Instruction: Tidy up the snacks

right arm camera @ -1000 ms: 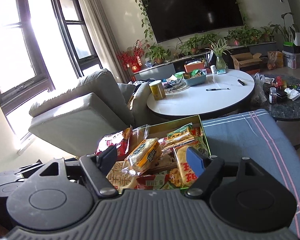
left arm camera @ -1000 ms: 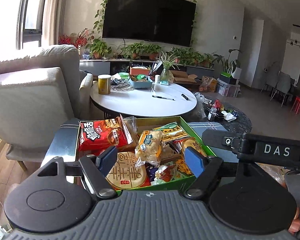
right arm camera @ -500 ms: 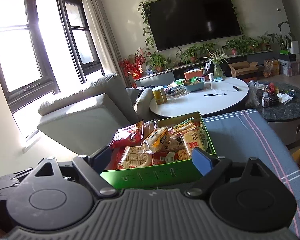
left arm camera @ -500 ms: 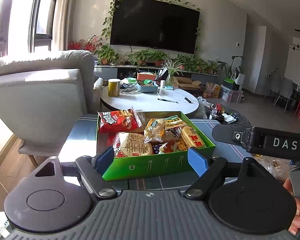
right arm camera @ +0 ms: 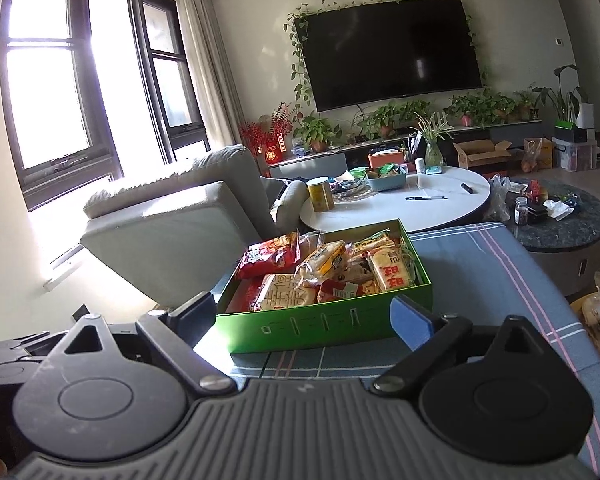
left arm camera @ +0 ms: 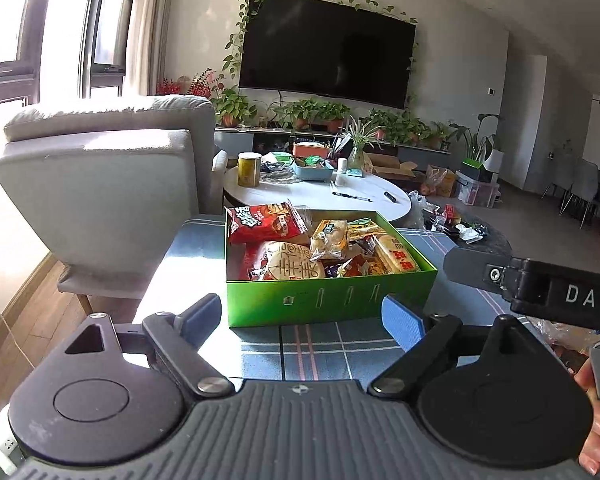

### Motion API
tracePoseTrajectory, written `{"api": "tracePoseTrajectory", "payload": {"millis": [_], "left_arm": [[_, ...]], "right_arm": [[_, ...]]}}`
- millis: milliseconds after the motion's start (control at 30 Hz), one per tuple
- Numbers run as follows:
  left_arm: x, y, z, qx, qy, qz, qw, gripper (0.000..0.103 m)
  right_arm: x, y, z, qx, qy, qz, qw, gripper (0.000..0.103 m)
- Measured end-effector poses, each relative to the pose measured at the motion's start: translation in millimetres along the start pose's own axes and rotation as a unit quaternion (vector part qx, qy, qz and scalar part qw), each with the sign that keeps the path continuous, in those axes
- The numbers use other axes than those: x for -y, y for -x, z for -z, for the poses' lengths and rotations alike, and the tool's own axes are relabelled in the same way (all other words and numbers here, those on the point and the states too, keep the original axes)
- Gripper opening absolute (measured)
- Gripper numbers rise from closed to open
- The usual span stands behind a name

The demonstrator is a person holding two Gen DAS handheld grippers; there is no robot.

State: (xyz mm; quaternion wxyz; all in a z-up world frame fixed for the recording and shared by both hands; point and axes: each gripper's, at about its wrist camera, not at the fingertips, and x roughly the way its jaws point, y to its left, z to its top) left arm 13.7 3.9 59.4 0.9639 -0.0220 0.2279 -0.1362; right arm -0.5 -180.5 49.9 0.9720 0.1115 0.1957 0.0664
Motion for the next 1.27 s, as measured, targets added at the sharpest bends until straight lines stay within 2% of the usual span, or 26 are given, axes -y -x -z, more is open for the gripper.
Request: {"api": "tracePoseTrajectory", "payload": {"millis": [500,1267], "left_arm": [[-2,-5,9,-0.024,0.007,0.0,0.9997,0.087],[-2,-5,11,-0.03,0.007,-0.004,0.9995,0.087]], "right_arm": [[2,-2,11,-0.005,-0.001,0.007,1.0,0.086],[1,0,12,-0.012,0.007,0.001,1.0,0.086]]}}
